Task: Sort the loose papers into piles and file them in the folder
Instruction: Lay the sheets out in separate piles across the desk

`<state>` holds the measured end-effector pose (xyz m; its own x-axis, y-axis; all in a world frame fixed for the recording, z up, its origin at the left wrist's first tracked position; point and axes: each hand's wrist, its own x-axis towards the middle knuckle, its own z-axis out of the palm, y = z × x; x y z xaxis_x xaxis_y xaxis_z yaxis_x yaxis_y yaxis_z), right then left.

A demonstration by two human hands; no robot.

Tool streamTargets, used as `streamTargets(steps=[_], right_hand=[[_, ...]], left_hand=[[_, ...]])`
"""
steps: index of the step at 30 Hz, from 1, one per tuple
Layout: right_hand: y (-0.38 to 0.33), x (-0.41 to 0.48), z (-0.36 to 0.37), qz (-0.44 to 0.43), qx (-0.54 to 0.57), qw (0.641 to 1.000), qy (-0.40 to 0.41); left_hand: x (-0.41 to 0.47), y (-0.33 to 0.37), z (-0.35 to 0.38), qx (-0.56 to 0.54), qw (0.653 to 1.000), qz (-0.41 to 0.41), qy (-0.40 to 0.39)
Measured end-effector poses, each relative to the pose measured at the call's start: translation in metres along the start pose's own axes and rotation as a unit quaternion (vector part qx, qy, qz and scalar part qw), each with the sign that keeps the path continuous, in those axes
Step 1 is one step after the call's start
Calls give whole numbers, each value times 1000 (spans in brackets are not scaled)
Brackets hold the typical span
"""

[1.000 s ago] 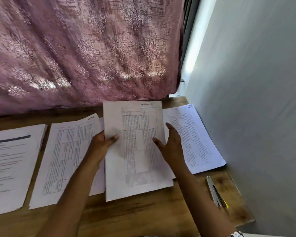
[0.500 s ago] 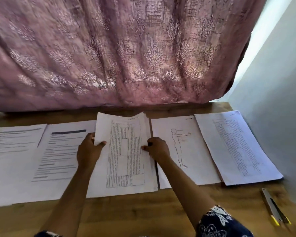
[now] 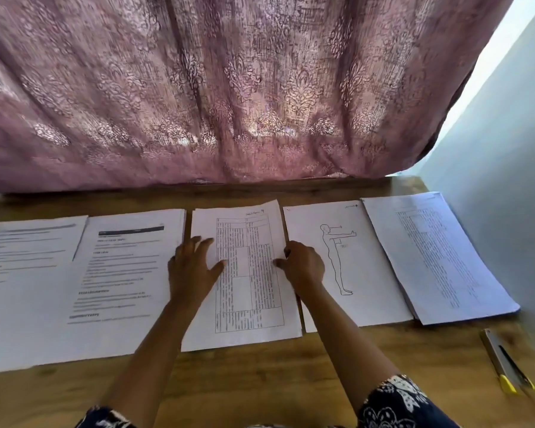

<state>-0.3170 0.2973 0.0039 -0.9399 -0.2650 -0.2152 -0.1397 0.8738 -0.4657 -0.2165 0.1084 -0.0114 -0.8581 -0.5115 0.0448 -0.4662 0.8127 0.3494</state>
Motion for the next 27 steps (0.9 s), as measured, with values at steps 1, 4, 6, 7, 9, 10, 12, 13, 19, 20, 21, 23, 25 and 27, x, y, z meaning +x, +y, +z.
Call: streamTargets(steps=[1,4,6,7,9,10,12,13,19,20,21,23,25,27], right_hand=[[1,0,-1,-3,-7,1000,-2],[4,1,-3,-17,-24,1000,6],[6,-2,-10,-11,-19,999,24],[11,-4,-17,-4,-18,999,41],[29,-12,-33,9,-32,995,91],[43,-16,-41,13,-47,992,119],[80,-23,-57,27,-103,980,168],[102,-25,-64,38,-138,972,187],[186,-27,-90,82,-208,961,162],[188,-26,-91,71,-213,961,164],[187,-26,-91,56,-227,958,168],[188,-26,-93,24,-225,956,186],[191,-26,-99,-19,-191,961,199],[191,-25,-107,-52,-175,961,208]], left_hand=[[-2,3,6,2,1000,13,-8],[-8,10,20,24,998,55,-14],[-11,14,23,55,996,58,-28],[-11,16,24,72,995,58,-33],[-10,21,25,100,993,55,-35],[-10,25,25,107,992,52,-32],[-11,37,25,95,994,45,-21],[-12,47,27,84,995,43,-20],[-20,151,67,5,980,201,-5],[-21,170,76,0,972,234,-24],[-23,188,84,2,965,260,-42],[-26,219,101,17,953,297,-63],[-29,238,115,36,950,298,-80],[-31,244,122,39,955,279,-95]])
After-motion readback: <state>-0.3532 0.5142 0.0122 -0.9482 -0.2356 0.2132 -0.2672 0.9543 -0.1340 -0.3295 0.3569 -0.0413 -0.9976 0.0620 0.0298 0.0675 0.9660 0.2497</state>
